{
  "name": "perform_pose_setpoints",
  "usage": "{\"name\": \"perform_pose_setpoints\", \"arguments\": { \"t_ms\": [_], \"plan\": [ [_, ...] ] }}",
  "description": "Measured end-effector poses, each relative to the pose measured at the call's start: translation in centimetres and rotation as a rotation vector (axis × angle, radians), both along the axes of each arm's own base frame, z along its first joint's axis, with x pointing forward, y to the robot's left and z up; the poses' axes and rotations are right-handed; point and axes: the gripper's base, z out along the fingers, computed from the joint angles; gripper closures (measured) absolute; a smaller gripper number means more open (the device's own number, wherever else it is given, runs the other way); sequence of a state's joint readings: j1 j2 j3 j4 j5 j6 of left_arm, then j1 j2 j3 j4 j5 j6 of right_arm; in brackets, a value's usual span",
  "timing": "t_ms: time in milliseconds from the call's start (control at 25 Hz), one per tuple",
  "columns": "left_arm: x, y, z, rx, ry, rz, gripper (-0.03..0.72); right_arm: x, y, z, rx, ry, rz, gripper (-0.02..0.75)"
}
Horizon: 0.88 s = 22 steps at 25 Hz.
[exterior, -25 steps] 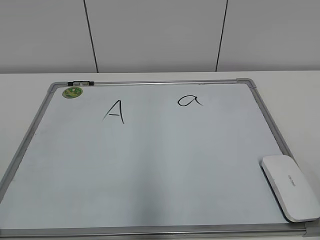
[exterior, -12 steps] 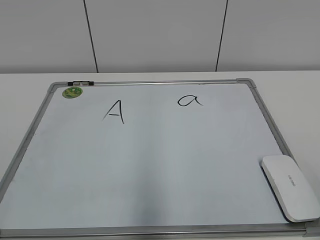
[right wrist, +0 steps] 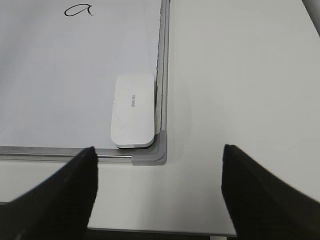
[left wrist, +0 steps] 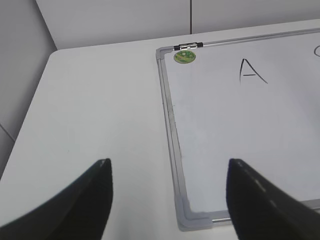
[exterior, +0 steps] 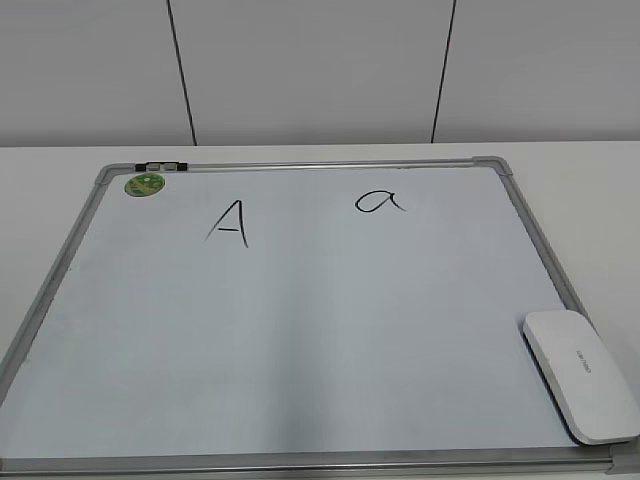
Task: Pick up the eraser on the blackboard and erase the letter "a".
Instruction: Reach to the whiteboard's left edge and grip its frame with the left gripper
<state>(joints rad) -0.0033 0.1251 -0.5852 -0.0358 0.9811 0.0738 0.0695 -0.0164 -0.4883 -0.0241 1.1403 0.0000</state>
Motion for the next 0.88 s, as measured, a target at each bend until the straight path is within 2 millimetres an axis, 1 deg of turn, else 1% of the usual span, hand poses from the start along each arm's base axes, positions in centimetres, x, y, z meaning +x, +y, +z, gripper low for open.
{"name": "perform_pose_setpoints", "arguments": {
  "t_ms": [120,280,400,520,680,880],
  "plan": [
    [2.5,-0.1,0.3,-0.011,0.051,-0.003,0.155,0.0,0.0,0.0,0.000,0.000,0.000,0.164],
    [6.4,-0.2,0.1,-0.039,0.146,-0.007,0.155,0.0,0.0,0.0,0.000,0.000,0.000,0.165],
    [9.4,-0.3,-0.7,-0.049,0.223,-0.002,0.154,0.0,0.0,0.0,0.000,0.000,0.000,0.164],
    [12.4,-0.3,-1.8,-0.051,0.342,0.002,0.153,0.0,0.0,0.0,0.000,0.000,0.000,0.164],
    [16.4,-0.3,-2.3,-0.057,0.470,0.004,0.153,0.0,0.0,0.0,0.000,0.000,0.000,0.165],
    [22.3,-0.4,-3.4,-0.056,0.657,0.003,0.153,0.0,0.0,0.0,0.000,0.000,0.000,0.165]
  ]
}}
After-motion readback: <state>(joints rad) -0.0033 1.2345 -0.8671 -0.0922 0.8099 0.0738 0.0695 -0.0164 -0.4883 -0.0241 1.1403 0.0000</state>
